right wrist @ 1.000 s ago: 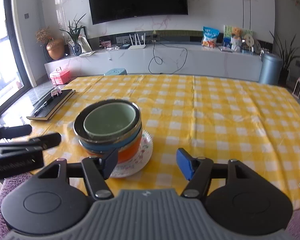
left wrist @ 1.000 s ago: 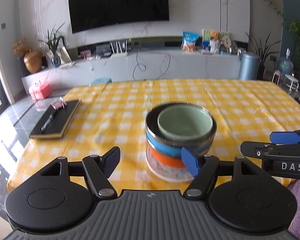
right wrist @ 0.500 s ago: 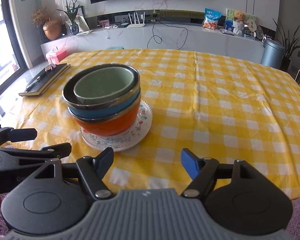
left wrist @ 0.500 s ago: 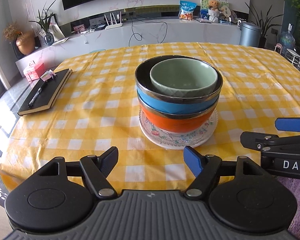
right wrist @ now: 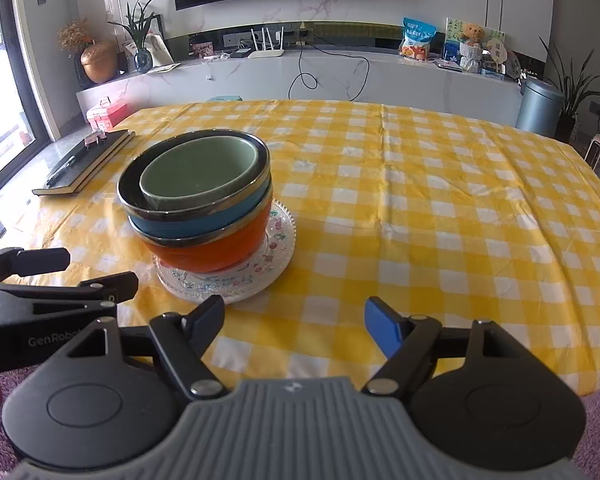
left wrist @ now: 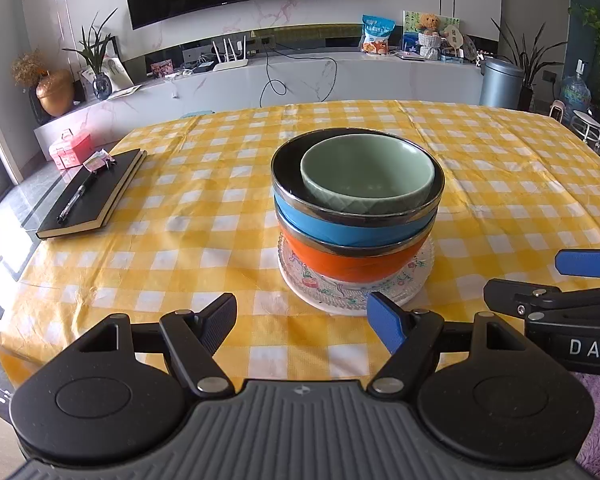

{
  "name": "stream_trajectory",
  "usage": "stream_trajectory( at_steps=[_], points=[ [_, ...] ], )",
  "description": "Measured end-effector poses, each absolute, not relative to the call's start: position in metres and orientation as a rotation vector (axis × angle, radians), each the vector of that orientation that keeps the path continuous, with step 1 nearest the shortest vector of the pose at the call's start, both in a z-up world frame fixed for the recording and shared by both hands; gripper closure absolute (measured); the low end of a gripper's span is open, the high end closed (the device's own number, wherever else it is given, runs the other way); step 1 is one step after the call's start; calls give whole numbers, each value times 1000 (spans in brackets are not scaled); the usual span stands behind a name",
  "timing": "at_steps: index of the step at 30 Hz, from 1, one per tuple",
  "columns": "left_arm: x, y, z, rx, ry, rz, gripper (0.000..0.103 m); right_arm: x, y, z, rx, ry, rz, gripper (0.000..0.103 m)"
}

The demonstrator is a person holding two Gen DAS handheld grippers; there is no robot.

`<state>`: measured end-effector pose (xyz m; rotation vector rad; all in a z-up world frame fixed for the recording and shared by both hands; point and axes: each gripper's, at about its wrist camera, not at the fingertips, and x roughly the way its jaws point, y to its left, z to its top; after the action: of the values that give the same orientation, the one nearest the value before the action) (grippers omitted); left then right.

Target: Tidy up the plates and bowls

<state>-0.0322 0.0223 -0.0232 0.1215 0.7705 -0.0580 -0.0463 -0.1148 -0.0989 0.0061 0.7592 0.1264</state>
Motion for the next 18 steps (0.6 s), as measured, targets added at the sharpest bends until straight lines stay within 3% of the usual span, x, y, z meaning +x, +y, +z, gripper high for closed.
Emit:
stream_trajectory(
  at_steps=[18],
  points=[
    [-34, 29, -25, 96, 768, -50, 16, -50, -111, -97, -14, 747, 130, 26]
  ],
)
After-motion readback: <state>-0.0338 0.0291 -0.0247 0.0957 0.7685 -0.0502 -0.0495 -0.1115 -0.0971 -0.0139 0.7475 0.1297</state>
